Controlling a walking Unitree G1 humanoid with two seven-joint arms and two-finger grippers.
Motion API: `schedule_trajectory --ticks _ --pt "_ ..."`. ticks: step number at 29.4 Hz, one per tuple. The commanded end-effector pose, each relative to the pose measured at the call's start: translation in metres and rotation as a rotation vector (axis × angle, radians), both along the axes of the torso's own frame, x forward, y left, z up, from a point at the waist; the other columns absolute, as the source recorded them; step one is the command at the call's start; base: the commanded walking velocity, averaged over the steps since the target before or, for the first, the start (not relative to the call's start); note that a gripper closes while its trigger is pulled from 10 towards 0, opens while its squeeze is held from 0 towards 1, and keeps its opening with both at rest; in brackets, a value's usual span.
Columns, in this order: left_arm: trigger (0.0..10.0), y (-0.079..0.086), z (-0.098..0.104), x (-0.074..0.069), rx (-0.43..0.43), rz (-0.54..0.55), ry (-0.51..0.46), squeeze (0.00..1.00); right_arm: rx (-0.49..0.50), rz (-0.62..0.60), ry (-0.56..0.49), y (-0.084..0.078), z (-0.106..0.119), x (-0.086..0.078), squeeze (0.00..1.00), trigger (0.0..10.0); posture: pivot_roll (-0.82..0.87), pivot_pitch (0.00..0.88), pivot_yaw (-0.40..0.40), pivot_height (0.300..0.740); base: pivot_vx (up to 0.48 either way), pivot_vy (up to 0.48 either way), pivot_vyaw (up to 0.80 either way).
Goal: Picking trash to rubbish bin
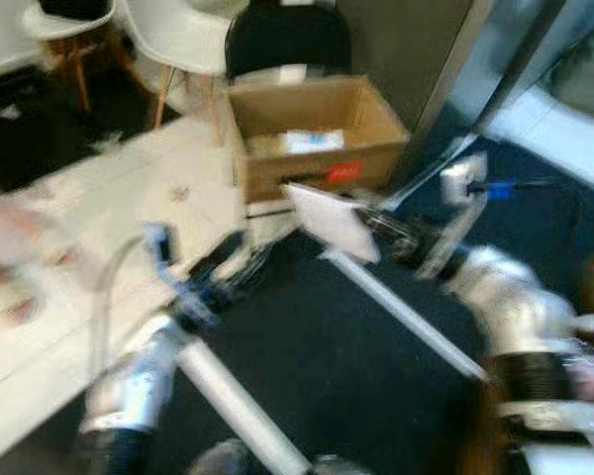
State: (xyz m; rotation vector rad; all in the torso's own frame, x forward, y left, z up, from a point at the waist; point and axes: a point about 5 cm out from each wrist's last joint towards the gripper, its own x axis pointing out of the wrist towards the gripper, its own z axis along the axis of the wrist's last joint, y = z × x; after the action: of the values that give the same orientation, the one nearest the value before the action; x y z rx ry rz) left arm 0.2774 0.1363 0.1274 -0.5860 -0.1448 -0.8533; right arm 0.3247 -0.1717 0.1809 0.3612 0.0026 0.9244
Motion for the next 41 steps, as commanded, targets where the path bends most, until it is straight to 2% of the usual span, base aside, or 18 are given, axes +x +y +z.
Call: schedule_trajectory --ticks 1,16,25,41 --pt "10.0 -0.0021 -0.0021 -0.0010 -0.001 -0.012 0.008 0.00 -0.002 -0.017 0.003 -0.0050 -0.0012 -0.0006 0.00 10.0 -0.01 0.127 0.008 0.740 0.356 0.000 0.00" --pt "10.0 -0.0027 -0.0017 -0.0013 -0.001 -0.017 0.006 0.00 -0.022 -0.020 -0.006 -0.0049 -0.0015 -0.0007 0.00 10.0 -0.01 0.125 0.009 0.740 0.355 0.000 0.00" --pt "10.0 -0.0033 -0.0019 -0.0013 -0.002 -0.021 0.005 0.00 -0.020 -0.023 -0.003 -0.0055 -0.0014 -0.0001 0.00 10.0 -0.01 0.122 0.007 0.740 0.356 0.000 -0.75" --pt "10.0 -0.0040 -0.0021 -0.0015 -0.003 -0.024 0.004 0.00 -0.016 -0.021 -0.006 -0.0053 -0.0017 -0.0005 0.00 10.0 -0.01 0.116 0.006 0.740 0.354 0.000 0.00"
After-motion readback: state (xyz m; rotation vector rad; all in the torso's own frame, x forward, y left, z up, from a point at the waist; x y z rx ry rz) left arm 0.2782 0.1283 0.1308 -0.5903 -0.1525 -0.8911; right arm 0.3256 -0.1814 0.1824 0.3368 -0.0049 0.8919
